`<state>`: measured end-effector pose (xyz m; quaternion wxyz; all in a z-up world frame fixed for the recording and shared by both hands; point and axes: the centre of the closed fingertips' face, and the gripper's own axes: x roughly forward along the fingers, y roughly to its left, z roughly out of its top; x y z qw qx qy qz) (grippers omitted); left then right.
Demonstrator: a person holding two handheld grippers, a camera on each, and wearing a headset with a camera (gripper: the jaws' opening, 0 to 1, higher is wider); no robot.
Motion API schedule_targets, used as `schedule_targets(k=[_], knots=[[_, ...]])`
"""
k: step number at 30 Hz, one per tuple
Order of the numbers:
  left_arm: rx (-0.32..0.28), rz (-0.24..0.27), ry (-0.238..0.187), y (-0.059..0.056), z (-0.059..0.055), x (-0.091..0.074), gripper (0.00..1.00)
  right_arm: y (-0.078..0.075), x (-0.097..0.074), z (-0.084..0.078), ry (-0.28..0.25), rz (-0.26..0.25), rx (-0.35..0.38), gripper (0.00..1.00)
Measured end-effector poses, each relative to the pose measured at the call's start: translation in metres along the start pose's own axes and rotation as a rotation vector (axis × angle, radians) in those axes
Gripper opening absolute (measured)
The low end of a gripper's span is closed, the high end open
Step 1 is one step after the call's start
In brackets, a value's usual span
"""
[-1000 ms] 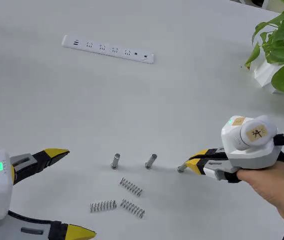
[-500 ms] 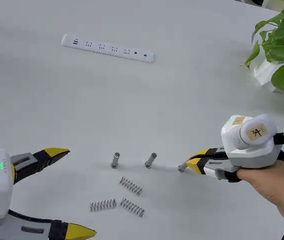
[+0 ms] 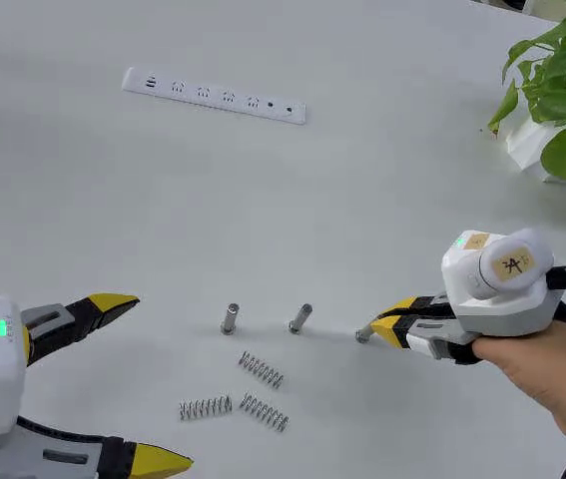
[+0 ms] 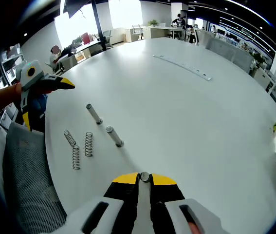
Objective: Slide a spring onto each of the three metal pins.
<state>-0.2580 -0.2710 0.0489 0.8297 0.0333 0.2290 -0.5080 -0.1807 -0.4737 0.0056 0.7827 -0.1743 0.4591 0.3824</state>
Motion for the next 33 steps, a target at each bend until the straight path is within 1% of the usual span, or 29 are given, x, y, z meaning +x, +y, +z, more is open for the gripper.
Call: schedule_targets(k=[13,24,33], knots=[[0.003,-0.001,0.001,-0.0011,0.0003,0.0004,0.96,0.0006,-0.0004,-0.0008,-0.005,-0.001,0.002,0.08],[0.008,-0.003,0.006,-0.002,0.0019,0.0004,0.96,0.0003,-0.0025,0.0008,-0.02,-0.006,0.002,0.13],[0.023,-0.002,0.009,-0.0026,0.0058,0.0007,0.96,0.0019,-0.0076,0.0029,-0.041,-0.009,0.003,0.19]])
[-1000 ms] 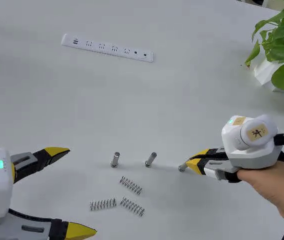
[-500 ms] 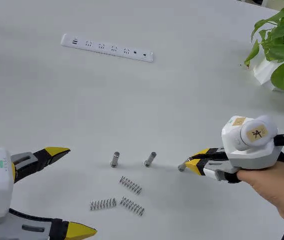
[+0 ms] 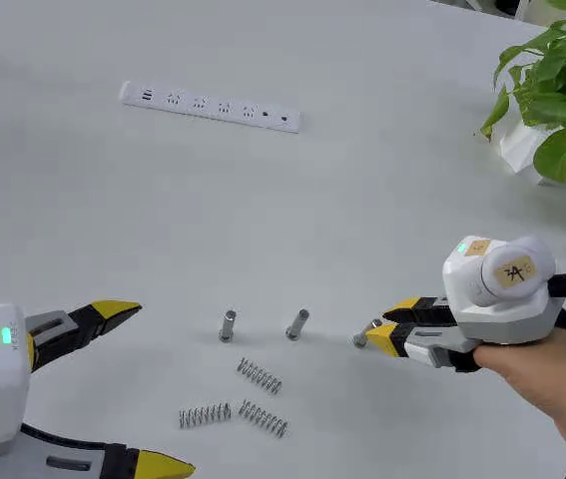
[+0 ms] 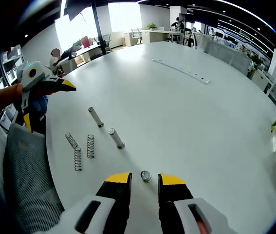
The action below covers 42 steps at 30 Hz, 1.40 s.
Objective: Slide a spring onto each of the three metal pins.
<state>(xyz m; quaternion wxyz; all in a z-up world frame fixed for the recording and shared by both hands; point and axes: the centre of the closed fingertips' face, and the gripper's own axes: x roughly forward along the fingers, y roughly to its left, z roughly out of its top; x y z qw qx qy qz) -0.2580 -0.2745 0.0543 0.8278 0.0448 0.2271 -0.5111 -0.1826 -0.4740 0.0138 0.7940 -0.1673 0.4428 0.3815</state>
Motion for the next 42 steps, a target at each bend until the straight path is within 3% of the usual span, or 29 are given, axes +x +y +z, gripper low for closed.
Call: schedule_targets(k=[8,25,30,33,38,39,42], knots=[[0.014,0.004,0.012,-0.001,0.0,-0.003,0.96,0.001,-0.008,-0.001,-0.027,0.001,0.001,0.26],[0.054,0.03,0.061,-0.005,0.001,-0.006,0.91,0.004,-0.035,-0.003,-0.159,0.034,0.003,0.5],[0.097,0.042,0.133,-0.004,-0.009,-0.007,0.87,0.008,-0.042,-0.008,-0.195,0.051,-0.013,0.59],[0.114,0.04,0.154,-0.006,-0.011,-0.005,0.84,0.011,-0.046,-0.012,-0.213,0.062,-0.021,0.65],[0.143,0.029,0.227,-0.008,-0.021,-0.002,0.76,0.013,-0.053,-0.02,-0.243,0.078,-0.04,0.76],[0.148,0.033,0.261,-0.006,-0.026,-0.003,0.73,0.014,-0.054,-0.022,-0.253,0.083,-0.043,0.78],[0.102,0.033,0.32,-0.006,-0.034,-0.001,0.63,0.016,-0.057,-0.027,-0.264,0.094,-0.046,0.82]])
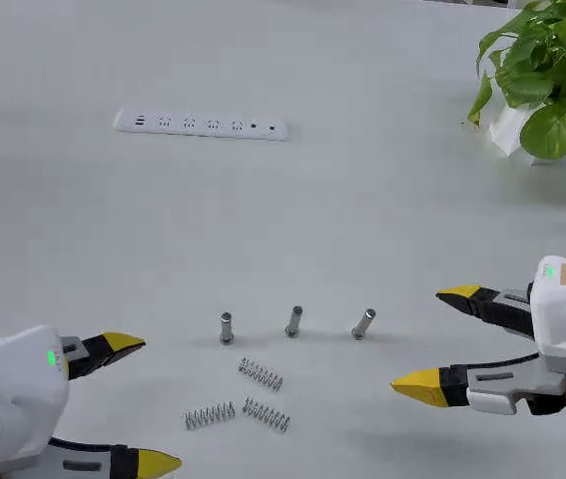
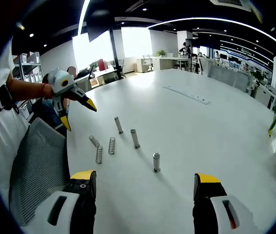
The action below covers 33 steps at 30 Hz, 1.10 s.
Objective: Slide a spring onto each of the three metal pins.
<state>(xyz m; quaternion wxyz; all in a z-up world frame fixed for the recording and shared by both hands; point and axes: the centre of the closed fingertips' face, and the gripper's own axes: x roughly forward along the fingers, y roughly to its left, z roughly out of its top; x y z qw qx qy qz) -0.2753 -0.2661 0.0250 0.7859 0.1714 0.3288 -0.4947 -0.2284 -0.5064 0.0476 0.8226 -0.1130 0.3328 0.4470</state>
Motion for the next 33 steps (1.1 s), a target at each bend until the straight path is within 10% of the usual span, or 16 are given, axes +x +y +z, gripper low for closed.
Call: schedule_targets(k=[33], knots=[[0.117,-0.057,0.196,-0.012,-0.018,0.056,0.16,0.009,-0.015,-0.019,-0.052,0.01,0.036,0.86]])
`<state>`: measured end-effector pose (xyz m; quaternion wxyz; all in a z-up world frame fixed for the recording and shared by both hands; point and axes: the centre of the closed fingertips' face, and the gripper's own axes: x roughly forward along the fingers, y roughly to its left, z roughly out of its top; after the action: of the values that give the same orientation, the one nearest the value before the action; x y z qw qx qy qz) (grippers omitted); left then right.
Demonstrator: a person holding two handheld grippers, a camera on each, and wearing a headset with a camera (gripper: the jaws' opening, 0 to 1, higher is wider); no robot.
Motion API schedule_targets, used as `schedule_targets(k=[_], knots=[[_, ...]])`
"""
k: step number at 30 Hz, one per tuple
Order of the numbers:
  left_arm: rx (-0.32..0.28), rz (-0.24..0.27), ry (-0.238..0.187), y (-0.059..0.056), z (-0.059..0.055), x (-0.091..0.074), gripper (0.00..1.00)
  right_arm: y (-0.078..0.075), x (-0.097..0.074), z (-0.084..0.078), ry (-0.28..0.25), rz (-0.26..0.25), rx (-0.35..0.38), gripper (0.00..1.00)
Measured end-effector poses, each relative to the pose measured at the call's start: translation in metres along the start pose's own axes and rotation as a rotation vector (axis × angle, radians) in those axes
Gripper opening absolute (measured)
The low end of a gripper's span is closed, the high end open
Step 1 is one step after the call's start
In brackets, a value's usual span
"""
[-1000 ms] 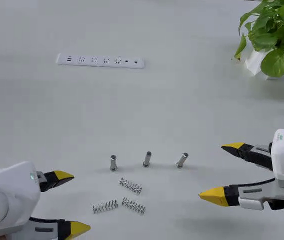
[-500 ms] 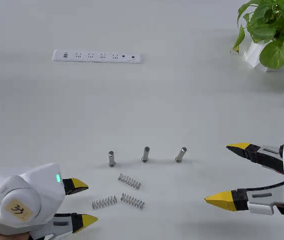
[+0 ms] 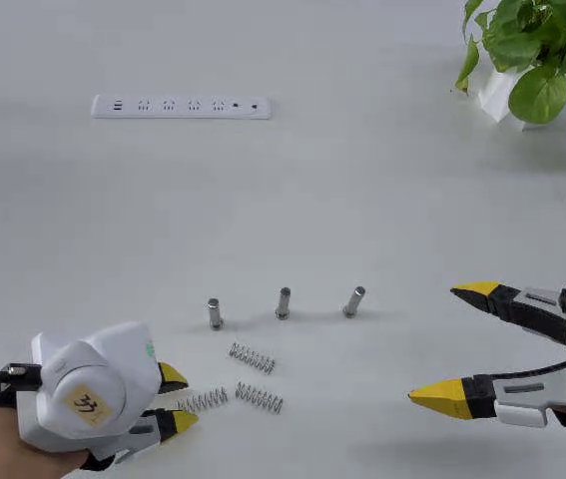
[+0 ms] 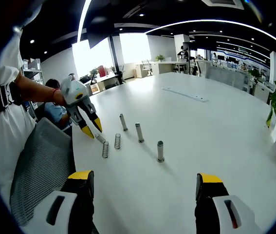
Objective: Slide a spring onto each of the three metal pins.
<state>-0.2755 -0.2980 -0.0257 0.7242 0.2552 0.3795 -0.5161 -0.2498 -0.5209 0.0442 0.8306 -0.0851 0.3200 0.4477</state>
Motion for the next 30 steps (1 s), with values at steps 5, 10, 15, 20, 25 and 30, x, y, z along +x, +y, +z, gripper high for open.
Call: schedule_targets(k=[5,10,15,20,25,30], knots=[[0.02,-0.001,0.021,-0.001,-0.002,0.003,0.15,0.0,-0.002,-0.002,-0.001,-0.005,0.005,0.86],[0.03,-0.001,0.046,0.0,-0.007,0.005,0.13,-0.001,-0.004,-0.003,0.0,-0.01,0.012,0.85],[0.054,0.002,0.077,0.001,-0.011,0.007,0.11,-0.001,-0.004,-0.003,-0.004,-0.014,0.017,0.85],[0.056,0.003,0.076,0.002,-0.01,0.008,0.11,-0.001,-0.004,-0.004,-0.002,-0.017,0.02,0.84],[0.065,0.004,0.087,0.004,-0.01,0.008,0.09,-0.003,-0.004,-0.004,-0.004,-0.019,0.024,0.84],[0.071,0.006,0.096,0.004,-0.01,0.008,0.08,-0.002,-0.003,-0.006,-0.003,-0.017,0.029,0.83]])
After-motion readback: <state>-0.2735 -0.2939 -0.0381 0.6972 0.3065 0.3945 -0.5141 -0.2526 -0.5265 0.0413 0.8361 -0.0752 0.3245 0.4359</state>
